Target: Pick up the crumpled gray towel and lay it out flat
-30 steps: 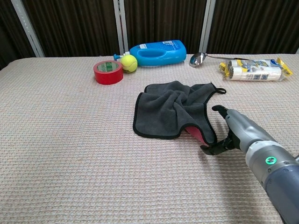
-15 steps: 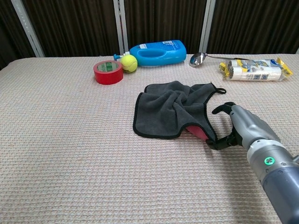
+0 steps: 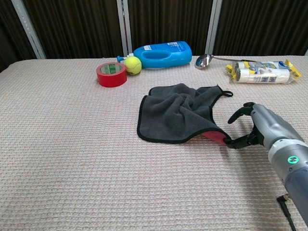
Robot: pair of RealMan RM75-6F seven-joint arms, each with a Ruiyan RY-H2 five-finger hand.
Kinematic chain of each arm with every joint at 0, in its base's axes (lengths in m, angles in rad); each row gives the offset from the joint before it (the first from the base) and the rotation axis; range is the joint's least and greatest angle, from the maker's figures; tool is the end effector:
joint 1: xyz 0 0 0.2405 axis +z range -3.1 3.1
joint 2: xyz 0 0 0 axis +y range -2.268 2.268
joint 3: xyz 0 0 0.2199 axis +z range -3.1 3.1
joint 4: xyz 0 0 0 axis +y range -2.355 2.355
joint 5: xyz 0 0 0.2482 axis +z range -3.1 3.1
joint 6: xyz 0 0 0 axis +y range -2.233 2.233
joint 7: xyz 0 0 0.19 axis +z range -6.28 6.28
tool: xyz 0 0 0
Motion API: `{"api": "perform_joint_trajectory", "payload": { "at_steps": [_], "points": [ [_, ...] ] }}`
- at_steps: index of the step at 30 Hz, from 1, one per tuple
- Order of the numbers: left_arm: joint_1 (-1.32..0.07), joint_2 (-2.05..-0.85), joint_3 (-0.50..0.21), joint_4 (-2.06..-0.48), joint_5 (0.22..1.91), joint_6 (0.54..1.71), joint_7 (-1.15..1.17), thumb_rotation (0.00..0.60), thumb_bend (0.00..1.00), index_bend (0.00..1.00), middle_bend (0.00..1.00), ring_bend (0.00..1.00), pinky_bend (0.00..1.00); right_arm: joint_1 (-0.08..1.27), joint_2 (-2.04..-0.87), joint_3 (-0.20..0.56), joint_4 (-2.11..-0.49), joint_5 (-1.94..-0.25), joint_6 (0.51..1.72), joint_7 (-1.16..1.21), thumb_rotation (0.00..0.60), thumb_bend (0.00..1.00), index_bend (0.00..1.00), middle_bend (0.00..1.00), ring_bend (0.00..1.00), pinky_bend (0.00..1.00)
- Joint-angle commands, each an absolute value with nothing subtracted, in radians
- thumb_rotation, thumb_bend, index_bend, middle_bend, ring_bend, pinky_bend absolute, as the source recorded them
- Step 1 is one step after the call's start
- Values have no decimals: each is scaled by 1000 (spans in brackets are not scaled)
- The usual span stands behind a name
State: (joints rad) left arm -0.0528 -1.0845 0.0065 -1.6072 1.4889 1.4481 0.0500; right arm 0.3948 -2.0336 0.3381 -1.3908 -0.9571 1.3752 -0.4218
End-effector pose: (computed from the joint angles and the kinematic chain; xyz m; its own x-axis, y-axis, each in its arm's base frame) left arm -0.3166 0.2032 0.1045 0.4729 0.1076 0.8746 0.8778 0.0292 -0.4782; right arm -0.1416 -0.3086 -0.1030 -0.0257 -0.0984 0.9948 -0.9653 0.2612 0.0009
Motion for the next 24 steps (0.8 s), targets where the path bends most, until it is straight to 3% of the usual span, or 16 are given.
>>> {"api": "perform_joint_trajectory", "payload": {
  "at_steps": [1, 8, 18, 24],
  "points": [
    [-53, -1085, 7, -1608, 1488, 1447, 51, 600, 41, 0, 0, 0, 9, 391, -2031, 333, -1394, -959, 1376, -420, 600, 312, 463, 133, 0, 36],
    [-53, -1084, 6, -1607, 1488, 1448, 49, 600, 40, 0, 0, 0, 9, 382, -2025, 322, -1392, -954, 1365, -415, 600, 326, 510, 159, 8, 36],
    [-53, -1084, 5, -1605, 1487, 1448, 44, 600, 41, 0, 0, 0, 9, 384, -2026, 312, -1391, -969, 1358, -411, 600, 540, 547, 158, 8, 36],
    [-53, -1084, 5, -1605, 1486, 1448, 45, 600, 41, 0, 0, 0, 9, 382, -2026, 310, -1392, -969, 1354, -410, 600, 559, 568, 158, 8, 36]
  ]
}}
